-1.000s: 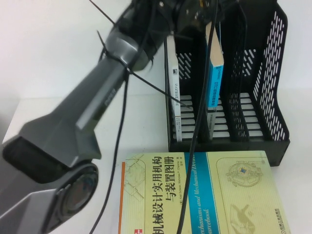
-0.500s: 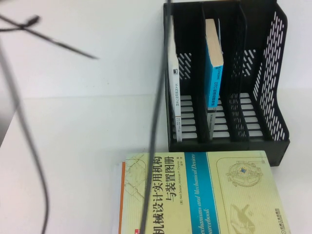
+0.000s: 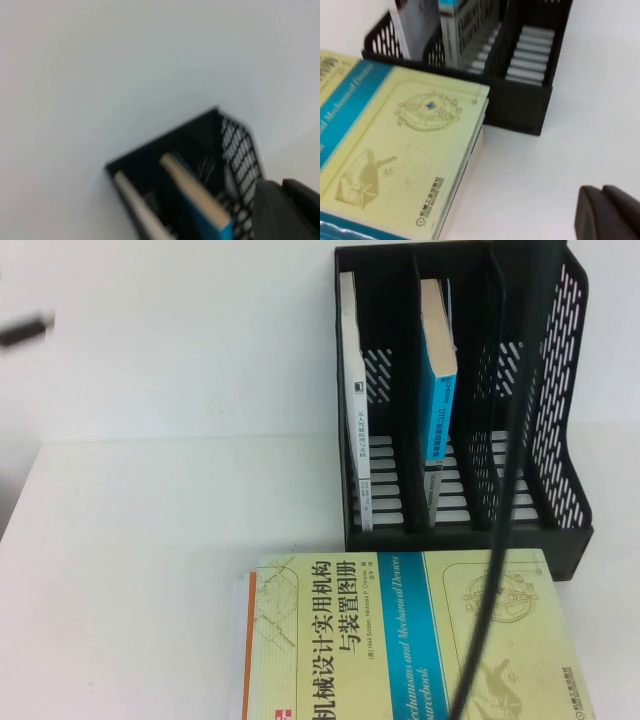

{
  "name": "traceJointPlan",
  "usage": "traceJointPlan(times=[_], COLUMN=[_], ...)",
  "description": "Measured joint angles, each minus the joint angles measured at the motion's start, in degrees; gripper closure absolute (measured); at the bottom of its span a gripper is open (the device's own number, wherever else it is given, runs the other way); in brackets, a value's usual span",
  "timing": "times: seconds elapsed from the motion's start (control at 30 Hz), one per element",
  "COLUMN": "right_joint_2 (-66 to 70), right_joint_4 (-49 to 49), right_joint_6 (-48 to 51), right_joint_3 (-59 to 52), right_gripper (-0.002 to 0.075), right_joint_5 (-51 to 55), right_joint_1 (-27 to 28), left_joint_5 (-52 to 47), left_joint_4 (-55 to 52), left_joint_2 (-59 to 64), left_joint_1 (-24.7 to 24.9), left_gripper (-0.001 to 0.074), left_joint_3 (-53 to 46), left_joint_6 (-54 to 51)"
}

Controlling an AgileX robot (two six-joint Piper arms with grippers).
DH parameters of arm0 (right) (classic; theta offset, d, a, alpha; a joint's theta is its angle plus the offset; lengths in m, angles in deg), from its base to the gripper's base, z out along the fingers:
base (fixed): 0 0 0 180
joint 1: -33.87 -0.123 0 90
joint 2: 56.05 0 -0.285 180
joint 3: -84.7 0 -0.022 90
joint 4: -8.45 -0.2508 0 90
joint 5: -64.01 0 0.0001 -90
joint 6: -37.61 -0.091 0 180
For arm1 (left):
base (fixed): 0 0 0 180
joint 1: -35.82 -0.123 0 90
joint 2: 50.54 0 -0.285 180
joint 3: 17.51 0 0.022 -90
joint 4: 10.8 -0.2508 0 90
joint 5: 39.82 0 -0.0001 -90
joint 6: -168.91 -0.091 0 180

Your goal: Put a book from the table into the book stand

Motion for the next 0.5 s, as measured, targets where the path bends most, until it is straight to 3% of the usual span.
traceJointPlan(times=[0.23, 0.5], right_joint_2=[-10.55, -11.47], right_joint_4=[-1.4, -1.89], right_joint_6=[-2.83, -3.1], right_joint_3=[-4.86, -5.92], right_gripper=[0.0729, 0.0729], right_joint_5=[-0.01, 1.12], right_joint_1=[0.0, 0.0], left_joint_5=[-0.58, 14.69], left_joint_4=[-9.85, -17.86], left_joint_2=[-11.35, -27.34], left_joint_1=[2.89, 2.94], left_gripper=[0.0736, 0.0736], left_joint_3=[-26.78, -58.59], left_joint_6=[8.71, 27.5])
